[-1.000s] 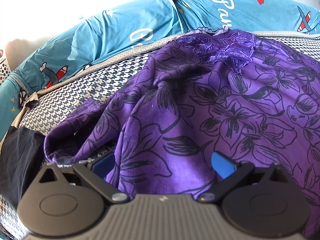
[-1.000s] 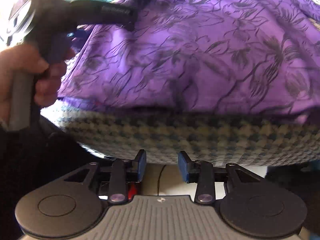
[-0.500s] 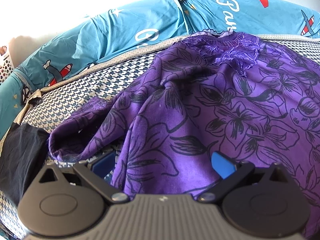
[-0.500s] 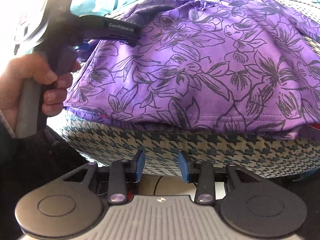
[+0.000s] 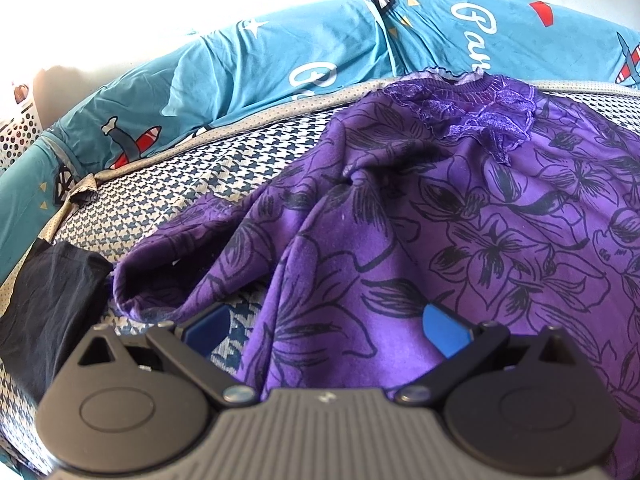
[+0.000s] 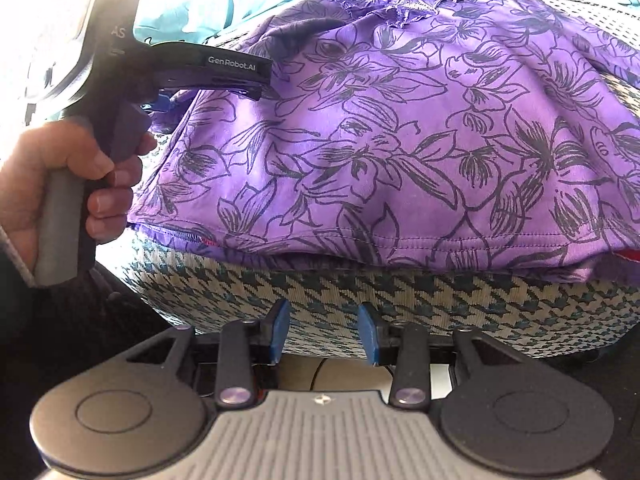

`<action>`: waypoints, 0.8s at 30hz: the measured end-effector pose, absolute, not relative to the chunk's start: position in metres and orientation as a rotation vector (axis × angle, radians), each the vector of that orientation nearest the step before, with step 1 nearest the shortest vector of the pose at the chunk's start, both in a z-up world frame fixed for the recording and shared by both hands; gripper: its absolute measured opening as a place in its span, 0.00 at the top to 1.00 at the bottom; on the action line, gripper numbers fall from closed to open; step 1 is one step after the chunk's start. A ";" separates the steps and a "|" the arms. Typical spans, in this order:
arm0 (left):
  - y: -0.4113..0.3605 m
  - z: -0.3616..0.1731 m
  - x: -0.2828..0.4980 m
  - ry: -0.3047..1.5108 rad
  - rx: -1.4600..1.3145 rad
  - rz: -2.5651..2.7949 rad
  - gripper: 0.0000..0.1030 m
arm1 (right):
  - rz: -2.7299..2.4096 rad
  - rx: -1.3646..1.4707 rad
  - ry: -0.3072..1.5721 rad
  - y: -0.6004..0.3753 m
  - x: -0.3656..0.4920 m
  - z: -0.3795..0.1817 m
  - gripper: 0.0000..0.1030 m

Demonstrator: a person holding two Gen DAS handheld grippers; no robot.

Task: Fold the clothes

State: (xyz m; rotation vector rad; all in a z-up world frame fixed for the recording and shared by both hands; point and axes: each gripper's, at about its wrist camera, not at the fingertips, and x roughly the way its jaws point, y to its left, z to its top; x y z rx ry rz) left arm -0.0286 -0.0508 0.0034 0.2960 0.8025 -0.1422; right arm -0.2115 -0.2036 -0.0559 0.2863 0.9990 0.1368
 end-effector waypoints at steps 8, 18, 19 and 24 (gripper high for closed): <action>-0.044 0.007 -0.027 0.784 0.277 -0.117 0.01 | 0.140 0.290 0.982 -0.207 -0.205 -0.053 0.63; -0.025 0.011 -0.017 0.774 0.192 -0.068 0.07 | 0.140 0.241 0.906 -0.221 -0.187 -0.034 0.57; -0.024 0.011 -0.016 0.775 0.185 -0.063 0.07 | 0.139 0.234 0.897 -0.223 -0.185 -0.031 0.55; -0.017 0.011 -0.011 0.780 0.158 -0.038 0.07 | 0.136 0.226 0.854 -0.233 -0.168 -0.020 0.54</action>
